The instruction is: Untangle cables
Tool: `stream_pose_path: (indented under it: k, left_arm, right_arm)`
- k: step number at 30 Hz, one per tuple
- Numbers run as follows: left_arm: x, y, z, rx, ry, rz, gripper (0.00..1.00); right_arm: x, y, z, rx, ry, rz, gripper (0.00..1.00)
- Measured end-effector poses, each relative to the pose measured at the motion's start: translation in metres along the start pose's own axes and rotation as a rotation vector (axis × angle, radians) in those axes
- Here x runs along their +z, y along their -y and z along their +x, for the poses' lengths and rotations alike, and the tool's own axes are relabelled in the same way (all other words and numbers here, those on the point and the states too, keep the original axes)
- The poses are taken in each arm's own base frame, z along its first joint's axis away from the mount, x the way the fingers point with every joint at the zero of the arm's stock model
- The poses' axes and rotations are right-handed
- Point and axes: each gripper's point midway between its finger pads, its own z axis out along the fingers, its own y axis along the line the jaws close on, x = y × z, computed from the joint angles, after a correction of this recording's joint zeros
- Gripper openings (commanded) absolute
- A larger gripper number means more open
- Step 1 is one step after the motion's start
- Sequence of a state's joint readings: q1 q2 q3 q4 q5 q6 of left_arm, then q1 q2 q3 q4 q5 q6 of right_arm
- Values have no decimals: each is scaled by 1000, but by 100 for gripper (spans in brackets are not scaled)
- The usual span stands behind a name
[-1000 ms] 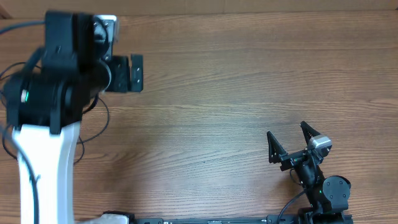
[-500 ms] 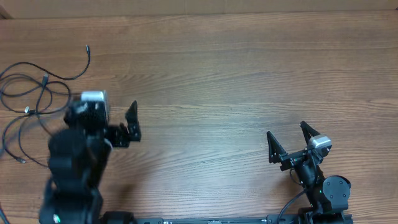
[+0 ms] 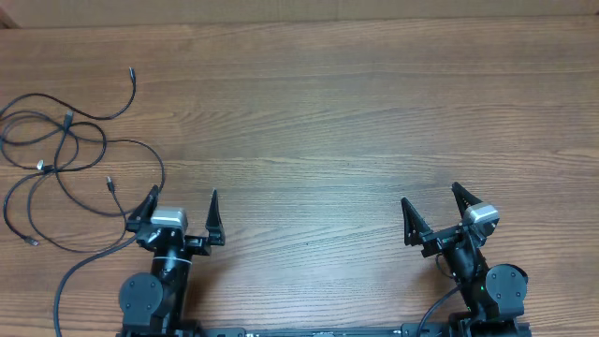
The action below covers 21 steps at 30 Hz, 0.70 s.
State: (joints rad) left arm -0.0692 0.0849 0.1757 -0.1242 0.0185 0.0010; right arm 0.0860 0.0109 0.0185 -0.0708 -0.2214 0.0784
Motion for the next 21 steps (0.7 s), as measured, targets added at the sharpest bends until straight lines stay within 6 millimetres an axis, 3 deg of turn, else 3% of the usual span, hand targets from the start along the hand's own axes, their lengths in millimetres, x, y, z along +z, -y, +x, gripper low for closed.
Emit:
stream_pose_path:
  k: [12,21]
  left_arm:
    - [6,0,52,66,-59,1,100]
    - [6,0,53,84,-57,1,100]
  right_arm:
    - [0,0,0,0,1,0,100]
    - [0,0,0,0,1,0,100]
